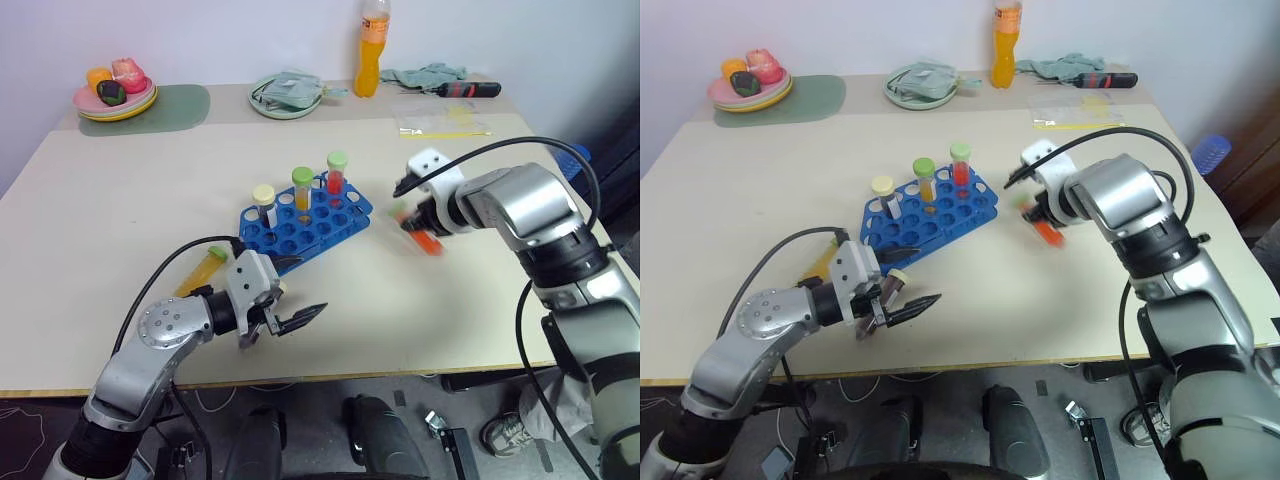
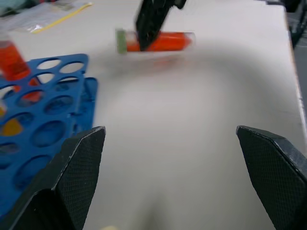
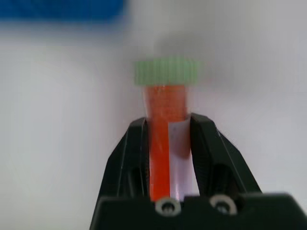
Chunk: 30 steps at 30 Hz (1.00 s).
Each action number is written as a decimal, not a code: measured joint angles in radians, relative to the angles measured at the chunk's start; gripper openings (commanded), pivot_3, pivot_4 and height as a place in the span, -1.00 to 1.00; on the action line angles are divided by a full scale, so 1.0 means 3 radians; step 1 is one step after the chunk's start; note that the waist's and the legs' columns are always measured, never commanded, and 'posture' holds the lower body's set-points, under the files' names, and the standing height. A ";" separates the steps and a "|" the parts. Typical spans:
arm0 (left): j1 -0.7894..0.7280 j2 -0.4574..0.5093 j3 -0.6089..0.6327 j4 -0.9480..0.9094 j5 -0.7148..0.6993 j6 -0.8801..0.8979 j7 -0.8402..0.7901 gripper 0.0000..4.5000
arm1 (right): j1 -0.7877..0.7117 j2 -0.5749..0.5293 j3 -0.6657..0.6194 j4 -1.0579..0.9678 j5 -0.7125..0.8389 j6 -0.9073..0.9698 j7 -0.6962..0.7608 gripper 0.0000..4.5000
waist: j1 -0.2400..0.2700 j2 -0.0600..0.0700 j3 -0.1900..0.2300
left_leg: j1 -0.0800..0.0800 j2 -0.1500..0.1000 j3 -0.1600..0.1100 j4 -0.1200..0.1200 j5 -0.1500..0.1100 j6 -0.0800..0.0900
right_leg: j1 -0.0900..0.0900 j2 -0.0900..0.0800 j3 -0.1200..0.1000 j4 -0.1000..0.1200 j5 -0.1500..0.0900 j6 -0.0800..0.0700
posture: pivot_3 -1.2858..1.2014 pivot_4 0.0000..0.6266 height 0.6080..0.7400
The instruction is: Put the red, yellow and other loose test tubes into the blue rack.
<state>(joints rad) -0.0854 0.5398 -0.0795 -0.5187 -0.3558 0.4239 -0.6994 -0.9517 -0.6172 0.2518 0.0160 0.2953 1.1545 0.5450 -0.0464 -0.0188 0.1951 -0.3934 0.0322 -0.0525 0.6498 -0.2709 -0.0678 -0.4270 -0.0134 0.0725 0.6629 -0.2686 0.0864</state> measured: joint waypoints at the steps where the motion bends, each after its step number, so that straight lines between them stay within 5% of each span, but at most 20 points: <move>1: 0.0040 -0.0072 0.0077 0.0022 -0.0010 -0.0007 0.0091 1.00 | 0.0213 0.0250 -0.0351 -0.0193 0.0051 -0.0420 -0.0129 -0.68 | 0.0001 -0.0003 -0.0002 | 0.0001 0.0001 -0.0002 -0.0004 0.0000 0.0000 | 0.0000 0.0002 -0.0001 -0.0001 0.0000 0.0000 | 0.03 -0.52 1.00; 3: 0.0127 -0.0168 0.0133 0.0096 0.0062 -0.0091 0.0240 1.00 | 0.0540 0.0881 -0.0871 -0.0596 0.0187 -0.0954 -0.0476 -0.68 | 0.0002 -0.0002 -0.0002 | 0.0001 0.0004 -0.0004 -0.0004 -0.0001 0.0001 | 0.0000 0.0005 0.0000 0.0001 0.0000 0.0000 | 0.03 -0.52 1.00; 8: 0.0259 -0.0328 0.0118 0.0178 0.0202 -0.0257 0.0416 1.00 | 0.1176 0.1638 -0.1031 -0.0764 -0.0071 -0.1884 -0.1227 -0.68 | 0.0037 -0.0002 -0.0003 | 0.0000 -0.0005 0.0000 0.0005 0.0000 -0.0001 | 0.0004 -0.0009 -0.0002 0.0003 0.0001 0.0001 | 0.03 -0.52 1.00; 16: 0.0112 -0.0396 0.0112 0.0377 0.0214 -0.0456 0.0420 1.00 | 0.1419 0.1933 -0.0797 -0.0288 -0.0398 -0.3036 -0.1260 -0.68 | -0.0008 0.0000 -0.0003 | 0.0010 0.0002 -0.0001 -0.0004 0.0000 0.0000 | 0.0004 0.0002 0.0000 0.0007 0.0001 -0.0002 | 0.03 -0.52 1.00; 30: 0.0115 -0.0359 0.0114 0.0421 0.0210 -0.0493 0.0327 1.00 | 0.1368 0.1997 -0.0761 0.0437 -0.0495 -0.3549 -0.1199 -0.68 | -0.0001 0.0001 -0.0003 | 0.0009 0.0001 0.0000 -0.0003 0.0000 0.0000 | 0.0004 0.0001 0.0001 0.0007 0.0001 -0.0002 | 0.03 -0.52 1.00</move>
<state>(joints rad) -0.0509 0.4321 -0.0453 -0.3924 -0.2928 0.2761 -0.6014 -0.5412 -0.0180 0.0236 0.1471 0.1468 0.0898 0.1851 -0.0468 -0.0186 0.1942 -0.3908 0.0325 -0.0526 0.6489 -0.2708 -0.0679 -0.4257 -0.0132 0.0727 0.6649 -0.2684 0.0859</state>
